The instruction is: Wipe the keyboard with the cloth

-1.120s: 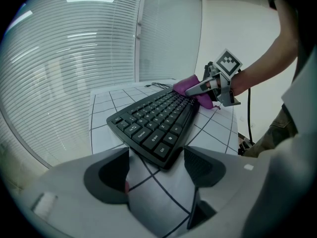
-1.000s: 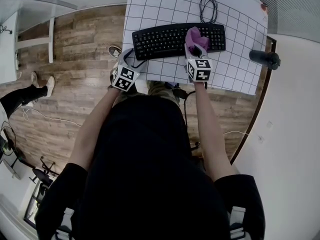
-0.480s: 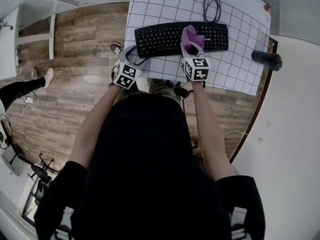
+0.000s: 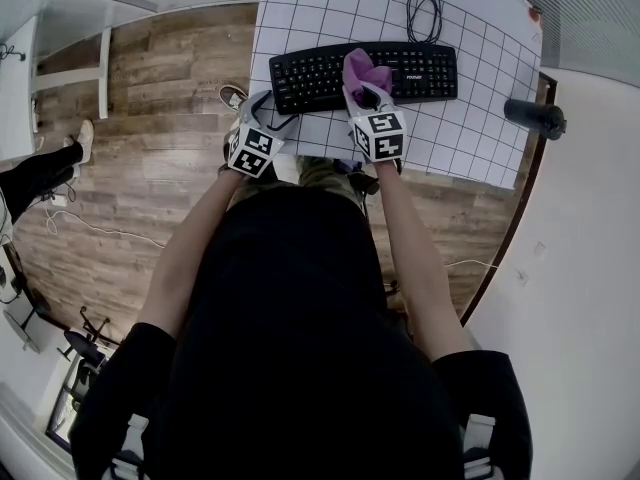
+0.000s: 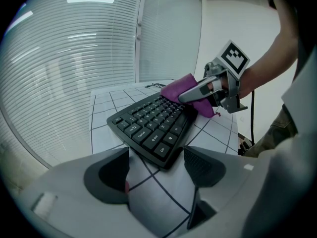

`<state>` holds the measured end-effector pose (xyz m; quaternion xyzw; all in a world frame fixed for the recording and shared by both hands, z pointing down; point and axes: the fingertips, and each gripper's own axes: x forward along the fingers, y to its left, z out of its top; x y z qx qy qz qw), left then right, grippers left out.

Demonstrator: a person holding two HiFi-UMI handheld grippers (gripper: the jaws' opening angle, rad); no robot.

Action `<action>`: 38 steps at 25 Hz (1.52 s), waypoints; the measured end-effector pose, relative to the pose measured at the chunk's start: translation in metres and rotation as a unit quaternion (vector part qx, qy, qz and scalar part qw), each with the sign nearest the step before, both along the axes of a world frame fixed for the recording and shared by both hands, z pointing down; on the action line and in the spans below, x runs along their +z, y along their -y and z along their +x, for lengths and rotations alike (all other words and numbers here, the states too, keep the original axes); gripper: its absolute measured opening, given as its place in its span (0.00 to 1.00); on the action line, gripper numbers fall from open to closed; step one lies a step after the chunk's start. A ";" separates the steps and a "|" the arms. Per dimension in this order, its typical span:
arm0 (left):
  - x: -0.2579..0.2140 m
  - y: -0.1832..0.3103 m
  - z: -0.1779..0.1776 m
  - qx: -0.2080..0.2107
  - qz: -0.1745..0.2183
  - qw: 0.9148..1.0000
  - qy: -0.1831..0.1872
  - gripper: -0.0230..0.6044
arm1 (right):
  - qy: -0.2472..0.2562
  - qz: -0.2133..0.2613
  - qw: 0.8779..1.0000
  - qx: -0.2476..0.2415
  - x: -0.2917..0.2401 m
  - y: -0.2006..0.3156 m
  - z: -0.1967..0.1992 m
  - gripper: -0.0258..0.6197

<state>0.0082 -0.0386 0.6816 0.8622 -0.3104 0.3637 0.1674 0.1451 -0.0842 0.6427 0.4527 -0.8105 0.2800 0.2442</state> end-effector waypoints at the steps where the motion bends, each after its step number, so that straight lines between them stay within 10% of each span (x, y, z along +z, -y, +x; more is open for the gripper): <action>1: 0.000 0.000 0.000 0.000 0.000 1.000 0.000 0.56 | 0.000 -0.001 1.000 -0.004 0.000 0.000 -0.003 0.13; 38: 0.000 0.000 -0.001 -0.002 -0.001 1.000 0.001 0.56 | 0.054 -0.048 0.983 -0.170 -0.001 -0.019 -0.129 0.13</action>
